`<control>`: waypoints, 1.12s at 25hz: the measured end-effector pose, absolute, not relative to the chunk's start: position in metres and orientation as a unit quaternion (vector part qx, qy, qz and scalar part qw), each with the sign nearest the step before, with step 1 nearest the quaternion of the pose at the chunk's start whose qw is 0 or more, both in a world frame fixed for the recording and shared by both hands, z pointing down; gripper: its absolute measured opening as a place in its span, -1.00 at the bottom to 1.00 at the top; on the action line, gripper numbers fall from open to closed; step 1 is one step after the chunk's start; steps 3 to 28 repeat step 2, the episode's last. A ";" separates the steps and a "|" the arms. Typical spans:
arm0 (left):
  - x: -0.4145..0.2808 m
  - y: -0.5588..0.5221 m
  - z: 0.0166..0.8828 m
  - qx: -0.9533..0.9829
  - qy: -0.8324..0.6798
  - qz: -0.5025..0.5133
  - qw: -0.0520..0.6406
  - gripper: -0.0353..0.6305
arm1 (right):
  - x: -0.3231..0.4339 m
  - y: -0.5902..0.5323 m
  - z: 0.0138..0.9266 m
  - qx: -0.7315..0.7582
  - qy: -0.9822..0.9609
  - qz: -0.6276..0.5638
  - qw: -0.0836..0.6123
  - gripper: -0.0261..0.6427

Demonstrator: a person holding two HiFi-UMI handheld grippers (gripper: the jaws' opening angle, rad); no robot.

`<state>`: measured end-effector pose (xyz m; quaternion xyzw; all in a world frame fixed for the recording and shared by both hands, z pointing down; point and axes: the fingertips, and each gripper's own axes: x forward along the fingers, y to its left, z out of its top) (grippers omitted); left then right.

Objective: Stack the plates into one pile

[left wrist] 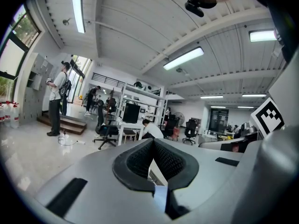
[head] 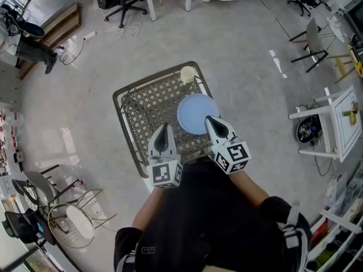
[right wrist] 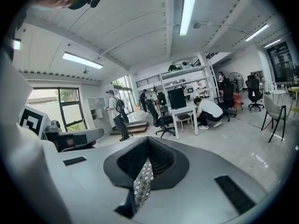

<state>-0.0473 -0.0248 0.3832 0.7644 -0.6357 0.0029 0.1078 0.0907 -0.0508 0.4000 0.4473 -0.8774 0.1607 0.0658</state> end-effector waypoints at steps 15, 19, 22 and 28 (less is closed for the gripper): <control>-0.047 -0.024 0.383 0.764 -0.635 0.003 0.111 -0.84 | 0.090 -0.050 0.400 0.447 -0.877 0.161 0.067 -0.89; -0.047 -0.024 0.383 0.764 -0.635 0.003 0.111 -0.84 | 0.090 -0.050 0.400 0.447 -0.877 0.161 0.067 -0.89; -0.047 -0.024 0.383 0.764 -0.635 0.003 0.111 -0.84 | 0.090 -0.050 0.400 0.447 -0.877 0.161 0.067 -0.89; -0.047 -0.024 0.383 0.764 -0.635 0.003 0.111 -0.84 | 0.090 -0.050 0.400 0.447 -0.877 0.161 0.067 -0.89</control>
